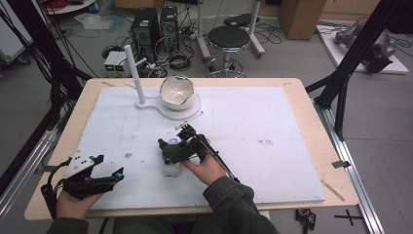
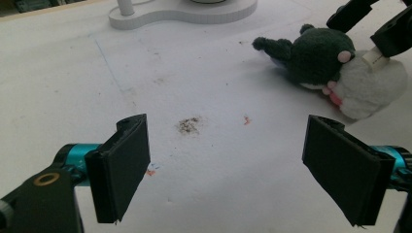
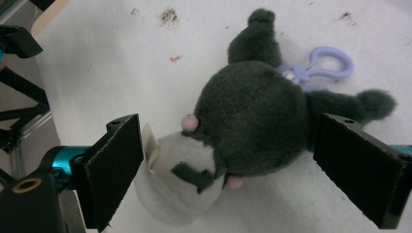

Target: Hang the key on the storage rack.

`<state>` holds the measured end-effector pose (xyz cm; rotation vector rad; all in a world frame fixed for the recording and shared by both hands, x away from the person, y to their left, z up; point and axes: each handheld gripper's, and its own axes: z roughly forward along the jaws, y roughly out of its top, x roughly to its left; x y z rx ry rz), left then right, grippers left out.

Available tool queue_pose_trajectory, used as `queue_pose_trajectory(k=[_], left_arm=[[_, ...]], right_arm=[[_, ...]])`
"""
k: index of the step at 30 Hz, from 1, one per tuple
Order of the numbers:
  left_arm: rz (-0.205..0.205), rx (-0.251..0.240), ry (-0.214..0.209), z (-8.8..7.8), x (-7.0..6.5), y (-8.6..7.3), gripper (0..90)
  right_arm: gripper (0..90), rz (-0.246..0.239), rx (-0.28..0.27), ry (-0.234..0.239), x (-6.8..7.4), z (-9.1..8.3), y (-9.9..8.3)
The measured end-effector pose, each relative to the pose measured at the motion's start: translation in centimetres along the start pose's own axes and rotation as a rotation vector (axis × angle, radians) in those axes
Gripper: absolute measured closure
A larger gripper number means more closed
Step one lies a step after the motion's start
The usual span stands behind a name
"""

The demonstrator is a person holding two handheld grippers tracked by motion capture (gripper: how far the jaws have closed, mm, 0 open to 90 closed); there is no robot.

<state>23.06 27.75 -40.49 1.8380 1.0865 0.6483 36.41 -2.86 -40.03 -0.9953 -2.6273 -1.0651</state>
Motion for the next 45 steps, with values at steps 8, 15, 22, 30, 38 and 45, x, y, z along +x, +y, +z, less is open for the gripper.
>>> queue_pose_trajectory(k=[8, 15, 22, 30, 38, 45], left_arm=[[0.0, -0.001, 0.001, 0.0, 0.0, 0.0, 17.8], [-0.001, -0.002, 0.003, 0.0, 0.0, 0.1, 17.8], [-0.002, -0.004, 0.002, 0.0, 0.0, 0.1, 17.8], [-0.003, -0.006, 0.0, 0.0, 0.0, 0.1, 17.8], [-0.004, -0.006, 0.001, 0.0, 0.2, 0.1, 17.8], [-0.002, -0.007, -0.002, 0.1, 0.1, 0.1, 17.8]], right_arm=[[10.2, 0.029, 0.028, -0.032, 0.3, 1.2, 0.5], [20.8, 0.001, 0.048, -0.125, 0.5, 1.7, 0.5], [31.1, -0.044, 0.077, -0.204, 0.8, 2.2, 0.4], [37.7, -0.091, 0.087, -0.204, 0.9, 1.8, 0.5], [38.7, -0.213, 0.12, -0.223, 1.5, 1.3, 0.3], [38.9, -0.301, 0.106, -0.235, 2.1, 0.5, 0.2]])
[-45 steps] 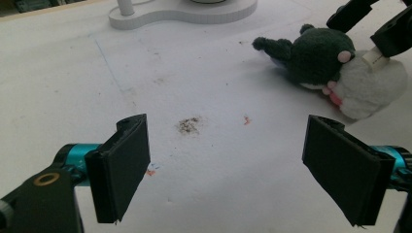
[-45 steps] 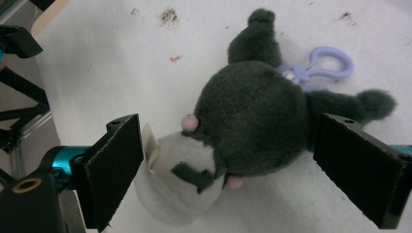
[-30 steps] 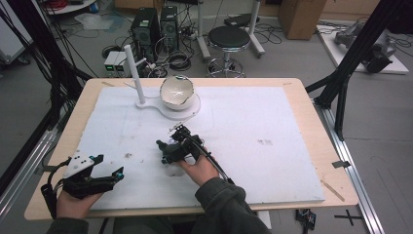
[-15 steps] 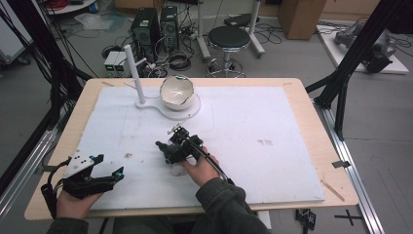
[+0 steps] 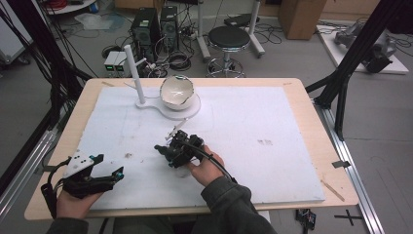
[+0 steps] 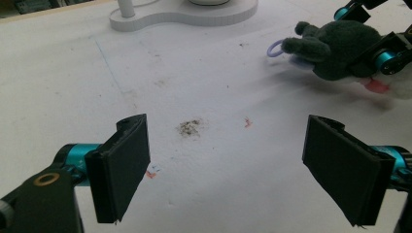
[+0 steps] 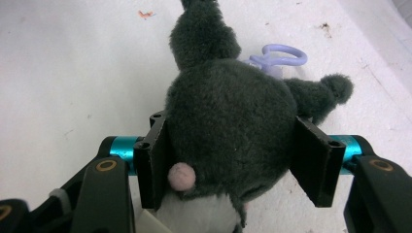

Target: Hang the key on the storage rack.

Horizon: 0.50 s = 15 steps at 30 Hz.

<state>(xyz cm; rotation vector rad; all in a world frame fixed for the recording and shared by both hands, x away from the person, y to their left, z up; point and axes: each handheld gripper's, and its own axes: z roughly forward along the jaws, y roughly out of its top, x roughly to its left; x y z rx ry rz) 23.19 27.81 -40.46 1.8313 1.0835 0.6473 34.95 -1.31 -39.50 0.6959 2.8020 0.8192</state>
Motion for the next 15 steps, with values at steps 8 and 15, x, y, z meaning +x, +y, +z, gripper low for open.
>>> queue_pose_trajectory(k=[8, 15], left_arm=[[-0.002, 0.001, 0.001, 0.0, 0.0, 0.0, 17.7], [0.003, 0.001, -0.002, 0.0, 0.0, 0.0, 17.8]], right_arm=[[38.9, -0.069, -0.032, 0.0, 0.3, -1.2, 0.2], [39.1, -0.074, -0.106, 0.045, -0.1, -2.8, 0.4]])
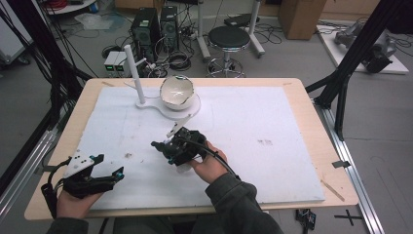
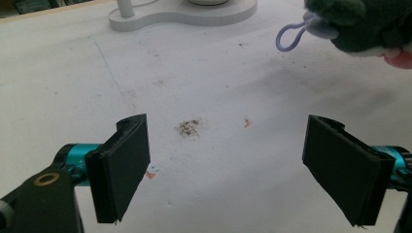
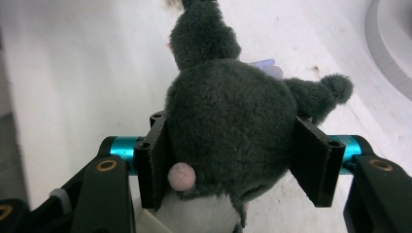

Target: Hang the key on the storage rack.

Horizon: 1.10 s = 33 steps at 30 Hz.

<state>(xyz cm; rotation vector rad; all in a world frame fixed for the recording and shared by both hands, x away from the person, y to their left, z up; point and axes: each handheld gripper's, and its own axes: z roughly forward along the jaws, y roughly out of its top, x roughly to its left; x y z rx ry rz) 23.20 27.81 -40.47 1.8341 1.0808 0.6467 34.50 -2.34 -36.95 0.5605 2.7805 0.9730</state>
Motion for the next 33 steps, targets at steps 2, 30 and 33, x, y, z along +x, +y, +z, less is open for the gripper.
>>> queue_pose_trajectory(k=[2, 30, 33], left_arm=[[-0.001, -0.002, 0.001, 0.0, 0.0, 0.0, 17.7], [-0.01, 0.004, 0.004, 0.3, 0.1, 0.0, 17.7], [-0.007, 0.006, 0.006, 0.3, 0.2, 0.0, 17.7]], right_arm=[[39.2, 0.003, -0.016, 0.012, -0.2, -0.4, 0.1], [39.4, 0.026, -0.153, 0.092, -2.1, -3.4, 2.3], [39.4, 0.016, -0.166, 0.095, -2.3, -3.7, 2.8]])
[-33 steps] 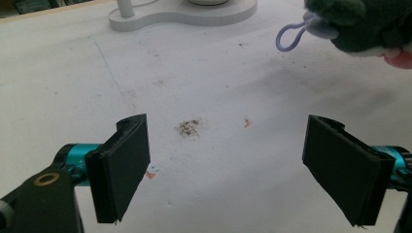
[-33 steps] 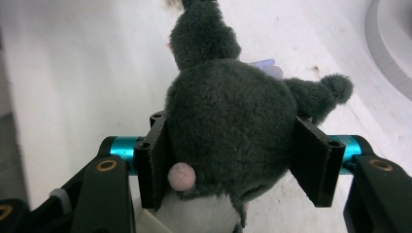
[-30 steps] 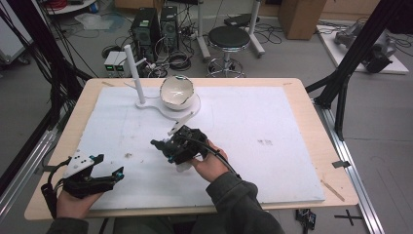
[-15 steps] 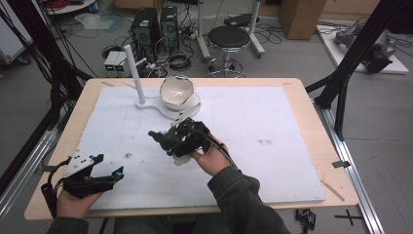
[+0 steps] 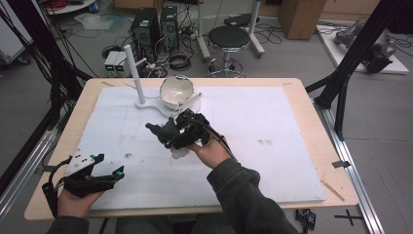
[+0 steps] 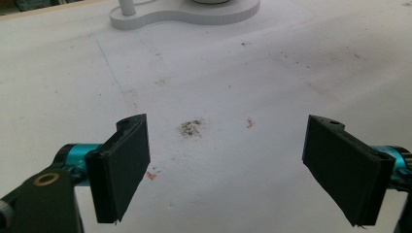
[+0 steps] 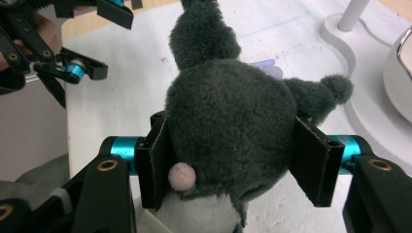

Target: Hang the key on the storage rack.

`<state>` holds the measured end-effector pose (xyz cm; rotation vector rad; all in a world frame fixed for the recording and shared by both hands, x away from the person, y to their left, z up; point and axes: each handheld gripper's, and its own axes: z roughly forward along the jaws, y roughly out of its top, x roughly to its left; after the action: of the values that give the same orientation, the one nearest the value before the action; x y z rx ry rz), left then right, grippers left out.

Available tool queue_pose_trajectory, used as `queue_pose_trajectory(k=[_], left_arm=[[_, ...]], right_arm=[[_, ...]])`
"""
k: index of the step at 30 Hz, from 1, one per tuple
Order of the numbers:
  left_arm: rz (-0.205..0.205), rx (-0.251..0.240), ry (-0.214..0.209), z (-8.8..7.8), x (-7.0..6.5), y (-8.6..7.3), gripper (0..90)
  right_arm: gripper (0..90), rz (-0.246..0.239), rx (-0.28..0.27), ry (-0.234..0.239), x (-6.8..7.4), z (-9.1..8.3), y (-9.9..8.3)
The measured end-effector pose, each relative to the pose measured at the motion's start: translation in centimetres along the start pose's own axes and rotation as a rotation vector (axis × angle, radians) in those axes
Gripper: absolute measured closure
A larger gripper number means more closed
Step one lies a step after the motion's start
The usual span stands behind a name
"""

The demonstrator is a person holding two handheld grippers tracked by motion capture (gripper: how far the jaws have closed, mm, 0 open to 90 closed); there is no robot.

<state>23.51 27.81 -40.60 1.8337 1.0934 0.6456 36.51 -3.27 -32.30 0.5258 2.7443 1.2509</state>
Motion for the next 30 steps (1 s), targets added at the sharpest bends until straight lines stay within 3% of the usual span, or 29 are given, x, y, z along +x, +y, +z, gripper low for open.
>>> queue_pose_trajectory(k=[16, 30], left_arm=[[0.004, -0.002, -0.008, 0.0, 0.0, 0.0, 17.7], [0.0, -0.006, -0.012, 0.0, -0.1, 0.0, 17.7]], right_arm=[[39.4, -0.037, -0.049, 0.023, -0.8, -0.2, 2.6], [39.4, -0.04, -0.058, 0.044, -1.5, 0.5, 4.6]])
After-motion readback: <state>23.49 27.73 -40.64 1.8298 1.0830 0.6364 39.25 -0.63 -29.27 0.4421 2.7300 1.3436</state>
